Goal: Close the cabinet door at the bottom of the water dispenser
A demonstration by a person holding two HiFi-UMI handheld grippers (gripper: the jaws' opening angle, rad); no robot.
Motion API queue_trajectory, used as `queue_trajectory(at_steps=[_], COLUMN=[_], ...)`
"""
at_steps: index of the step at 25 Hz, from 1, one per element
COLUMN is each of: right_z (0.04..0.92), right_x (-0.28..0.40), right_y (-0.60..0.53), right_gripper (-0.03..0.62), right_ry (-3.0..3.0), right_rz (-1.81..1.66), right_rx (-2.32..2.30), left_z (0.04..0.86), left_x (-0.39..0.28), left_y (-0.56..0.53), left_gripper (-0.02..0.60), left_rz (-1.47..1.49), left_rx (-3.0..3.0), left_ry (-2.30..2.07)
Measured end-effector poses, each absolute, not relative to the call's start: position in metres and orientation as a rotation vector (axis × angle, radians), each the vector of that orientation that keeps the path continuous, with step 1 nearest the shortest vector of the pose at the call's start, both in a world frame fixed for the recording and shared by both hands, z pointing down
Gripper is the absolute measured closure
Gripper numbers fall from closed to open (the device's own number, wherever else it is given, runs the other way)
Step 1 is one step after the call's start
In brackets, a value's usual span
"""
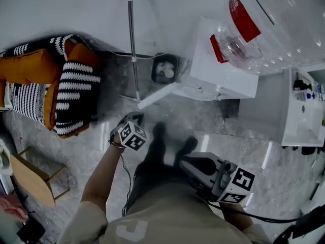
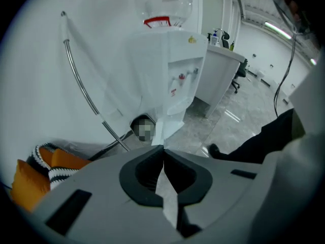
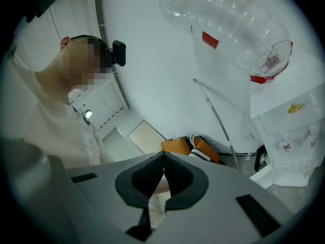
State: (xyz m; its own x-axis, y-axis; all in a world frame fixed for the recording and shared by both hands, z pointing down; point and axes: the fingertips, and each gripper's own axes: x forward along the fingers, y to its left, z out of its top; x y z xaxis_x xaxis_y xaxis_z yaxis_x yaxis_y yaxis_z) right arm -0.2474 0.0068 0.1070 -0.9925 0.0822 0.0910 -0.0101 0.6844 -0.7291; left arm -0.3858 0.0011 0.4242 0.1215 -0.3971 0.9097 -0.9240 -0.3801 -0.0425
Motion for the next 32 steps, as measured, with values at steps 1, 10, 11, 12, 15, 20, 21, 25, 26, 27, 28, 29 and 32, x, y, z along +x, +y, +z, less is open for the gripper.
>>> queue_trajectory(at_steps=[1,10,11,12,15,20,21,25,26,27,28,29,32], right_z=[0.113,0.179,0.190,0.200,0.225,0.261,0.268,0.289,0.291,0.294,0.297,0.300,0.308], right_x=[-0.246,-0.217,-0.213,-0.210,-0.202,-0.209,-0.211,-0.211,-0.211,-0.212,-0.212,-0.213,-0.215], right_y=[0.004,-0.013,-0.012,-0.011,-0.017,-0.009,-0.005,0.000,0.000,0.001,0.002,0.003,0.008], right_gripper=[0.579,0.579,0.579,0.579,0.579,0.579,0.579,0.579,0.579,0.579,0.579,0.579,0.579], right_ry=[-2.766,-2.675,-2.654,-2.637,-2.608,-2.555,-2.544,-2.504,-2.497,-2.491,-2.485,-2.480,-2.466], right_rz=[1.226,1.300,1.293,1.287,1.304,1.283,1.264,1.267,1.269,1.270,1.272,1.275,1.283], right_rx=[-0.047,0.002,0.001,-0.001,0.004,-0.030,-0.041,-0.041,-0.039,-0.039,-0.042,-0.047,-0.067], left_z=[0.435,0.513,0.523,0.532,0.548,0.572,0.579,0.602,0.607,0.614,0.621,0.631,0.661], left_x=[-0.382,-0.340,-0.339,-0.339,-0.342,-0.358,-0.361,-0.371,-0.374,-0.379,-0.384,-0.389,-0.403], left_y=[0.003,-0.001,-0.001,-0.002,-0.009,-0.029,-0.031,-0.039,-0.042,-0.044,-0.045,-0.045,-0.042], left_gripper=[0.589,0.589,0.589,0.589,0.589,0.586,0.545,0.365,0.343,0.331,0.315,0.302,0.274], left_rz=[1.224,1.265,1.279,1.282,1.215,1.135,1.130,1.128,1.134,1.146,1.162,1.177,1.194], left_rx=[1.839,1.803,1.807,1.802,1.761,1.775,1.775,1.763,1.756,1.746,1.730,1.708,1.625], left_ry=[-1.240,-1.136,-1.123,-1.114,-1.146,-1.223,-1.214,-1.191,-1.199,-1.207,-1.213,-1.215,-1.200])
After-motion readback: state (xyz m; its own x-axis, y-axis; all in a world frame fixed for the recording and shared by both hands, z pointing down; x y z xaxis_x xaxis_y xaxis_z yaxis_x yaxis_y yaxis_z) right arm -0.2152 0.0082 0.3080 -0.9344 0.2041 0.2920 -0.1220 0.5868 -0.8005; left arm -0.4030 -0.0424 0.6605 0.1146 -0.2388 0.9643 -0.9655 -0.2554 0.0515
